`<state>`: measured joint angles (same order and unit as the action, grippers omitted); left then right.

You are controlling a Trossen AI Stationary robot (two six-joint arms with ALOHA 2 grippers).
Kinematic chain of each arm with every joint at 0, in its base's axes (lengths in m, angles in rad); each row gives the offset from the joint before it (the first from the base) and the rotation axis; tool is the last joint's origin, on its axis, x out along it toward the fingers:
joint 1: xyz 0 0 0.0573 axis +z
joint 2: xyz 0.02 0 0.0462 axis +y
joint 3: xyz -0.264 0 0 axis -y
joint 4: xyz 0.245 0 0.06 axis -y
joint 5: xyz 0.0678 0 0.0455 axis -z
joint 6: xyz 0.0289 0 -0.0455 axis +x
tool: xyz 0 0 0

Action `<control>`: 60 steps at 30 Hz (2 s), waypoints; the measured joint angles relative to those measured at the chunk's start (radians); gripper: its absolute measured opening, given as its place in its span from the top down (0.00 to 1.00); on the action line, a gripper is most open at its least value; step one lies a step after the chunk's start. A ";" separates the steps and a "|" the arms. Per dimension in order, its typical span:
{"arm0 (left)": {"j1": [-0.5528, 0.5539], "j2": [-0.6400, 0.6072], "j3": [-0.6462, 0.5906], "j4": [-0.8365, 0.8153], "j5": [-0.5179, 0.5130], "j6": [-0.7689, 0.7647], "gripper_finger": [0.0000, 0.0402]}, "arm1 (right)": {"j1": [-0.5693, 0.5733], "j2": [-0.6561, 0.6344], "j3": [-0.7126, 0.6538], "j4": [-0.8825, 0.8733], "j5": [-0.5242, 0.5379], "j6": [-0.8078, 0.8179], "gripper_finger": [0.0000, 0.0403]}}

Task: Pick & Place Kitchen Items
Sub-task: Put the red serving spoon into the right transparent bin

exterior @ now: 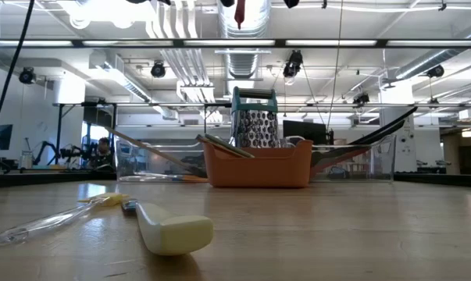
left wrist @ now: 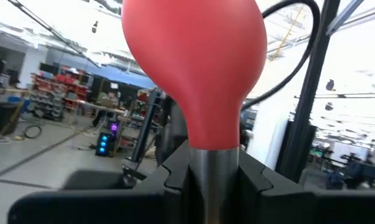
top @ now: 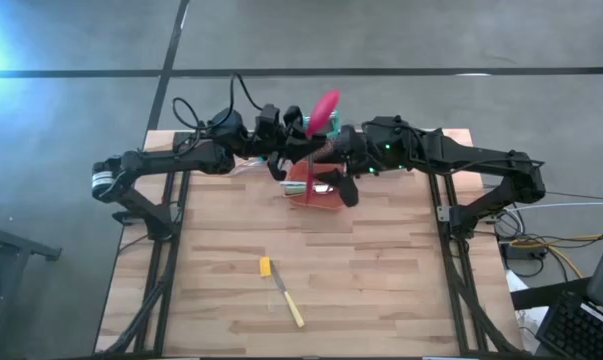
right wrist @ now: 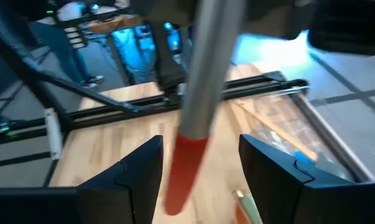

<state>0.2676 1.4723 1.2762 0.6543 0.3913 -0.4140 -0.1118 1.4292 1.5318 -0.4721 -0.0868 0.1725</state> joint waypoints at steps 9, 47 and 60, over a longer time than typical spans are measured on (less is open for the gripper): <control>0.004 0.000 -0.002 -0.002 0.015 0.014 0.83 | -0.023 -0.030 0.001 0.088 0.025 0.041 0.49; 0.037 -0.004 0.001 -0.035 0.034 -0.104 0.49 | -0.077 -0.139 0.003 -0.015 0.049 -0.025 0.85; 0.082 -0.007 0.000 -0.053 0.008 -0.167 0.37 | -0.202 -0.337 0.001 -0.656 0.484 -0.257 0.85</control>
<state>0.3497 1.4654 1.2758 0.6010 0.3995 -0.5805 -0.3139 1.0927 1.5327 -1.1283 0.3973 -0.0844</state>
